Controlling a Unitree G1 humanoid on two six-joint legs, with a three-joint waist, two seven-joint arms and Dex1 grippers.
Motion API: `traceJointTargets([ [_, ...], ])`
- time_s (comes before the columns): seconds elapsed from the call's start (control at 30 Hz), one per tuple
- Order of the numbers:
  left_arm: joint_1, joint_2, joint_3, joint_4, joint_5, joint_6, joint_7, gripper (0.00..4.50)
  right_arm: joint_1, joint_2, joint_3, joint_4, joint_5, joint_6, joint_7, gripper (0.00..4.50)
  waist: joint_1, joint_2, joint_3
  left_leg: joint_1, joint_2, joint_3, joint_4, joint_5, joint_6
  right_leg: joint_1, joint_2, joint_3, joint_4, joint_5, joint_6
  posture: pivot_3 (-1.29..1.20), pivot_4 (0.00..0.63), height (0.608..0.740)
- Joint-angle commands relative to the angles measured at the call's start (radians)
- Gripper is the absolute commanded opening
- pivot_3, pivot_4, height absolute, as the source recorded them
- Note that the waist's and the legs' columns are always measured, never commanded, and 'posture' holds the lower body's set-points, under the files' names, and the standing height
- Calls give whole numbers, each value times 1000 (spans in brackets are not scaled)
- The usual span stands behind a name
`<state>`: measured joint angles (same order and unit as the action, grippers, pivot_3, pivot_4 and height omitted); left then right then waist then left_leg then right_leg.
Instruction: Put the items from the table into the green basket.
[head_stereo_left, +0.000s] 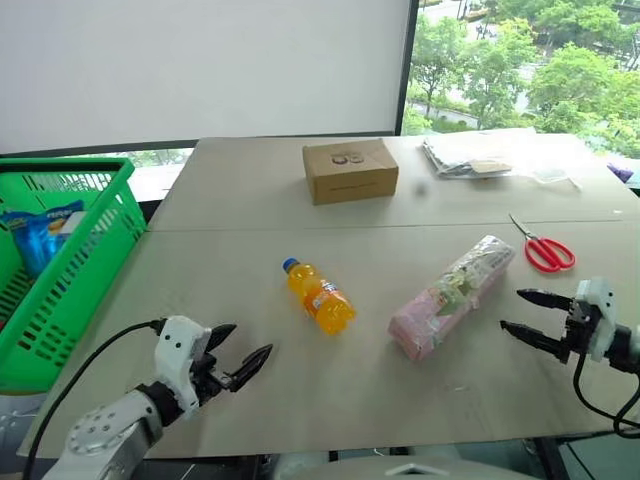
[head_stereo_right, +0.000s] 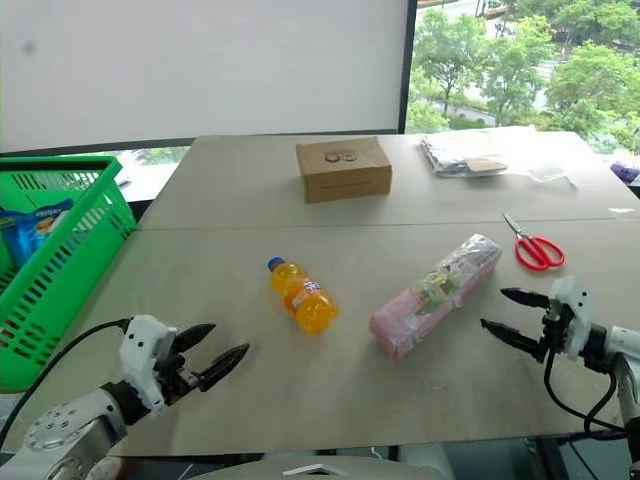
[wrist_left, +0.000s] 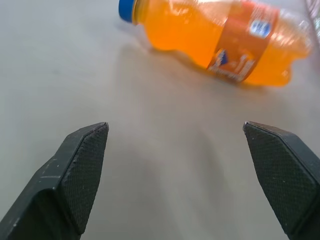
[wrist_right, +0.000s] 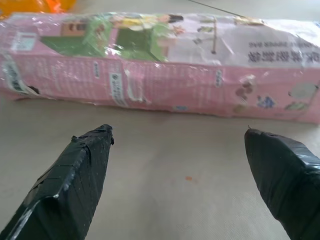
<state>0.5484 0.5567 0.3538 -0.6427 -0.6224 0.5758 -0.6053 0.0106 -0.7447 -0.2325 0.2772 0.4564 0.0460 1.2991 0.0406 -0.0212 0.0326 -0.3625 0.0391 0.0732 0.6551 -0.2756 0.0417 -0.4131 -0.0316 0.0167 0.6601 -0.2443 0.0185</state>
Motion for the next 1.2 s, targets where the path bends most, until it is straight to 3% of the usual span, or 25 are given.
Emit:
traceJointTargets([
  [0.03,-55,-16,39,-106,-167,116,99,4430,-15,-27,14,-187,73,110,16,4500,2,1,0,0,0,0,0,0,0,0,0,0,0,0,0,132,0,724],
  [0.2,-243,-100,-28,-112,-216,266,377,4430,-58,-22,53,-359,116,218,-12,4500,10,1,0,0,0,-3,4,0,0,2,6,-1,2,0,0,123,0,724],
  [0.37,-402,-263,-79,-117,-368,387,650,4430,-98,-31,90,-583,228,375,-40,4500,15,-4,-1,-3,0,-3,7,0,0,2,5,0,2,4,2,108,0,724],
  [0.63,-570,-381,-123,27,-411,581,963,4430,-123,-34,98,-617,212,380,-62,4500,18,-6,0,-5,-2,-6,11,0,0,3,6,-1,1,3,-3,84,0,724],
  [0.87,-682,-454,-193,131,-334,726,1080,4430,-113,-26,104,-629,198,369,-87,4500,19,-5,-1,-5,-2,-7,13,0,0,4,8,-1,2,3,-4,66,0,724],
  [1.2,-801,-458,-179,232,-151,924,1127,4430,-87,-12,102,-633,182,340,-112,4500,-4,-1,-5,0,-3,-8,13,0,0,8,10,-2,2,2,-2,41,0,724],
])
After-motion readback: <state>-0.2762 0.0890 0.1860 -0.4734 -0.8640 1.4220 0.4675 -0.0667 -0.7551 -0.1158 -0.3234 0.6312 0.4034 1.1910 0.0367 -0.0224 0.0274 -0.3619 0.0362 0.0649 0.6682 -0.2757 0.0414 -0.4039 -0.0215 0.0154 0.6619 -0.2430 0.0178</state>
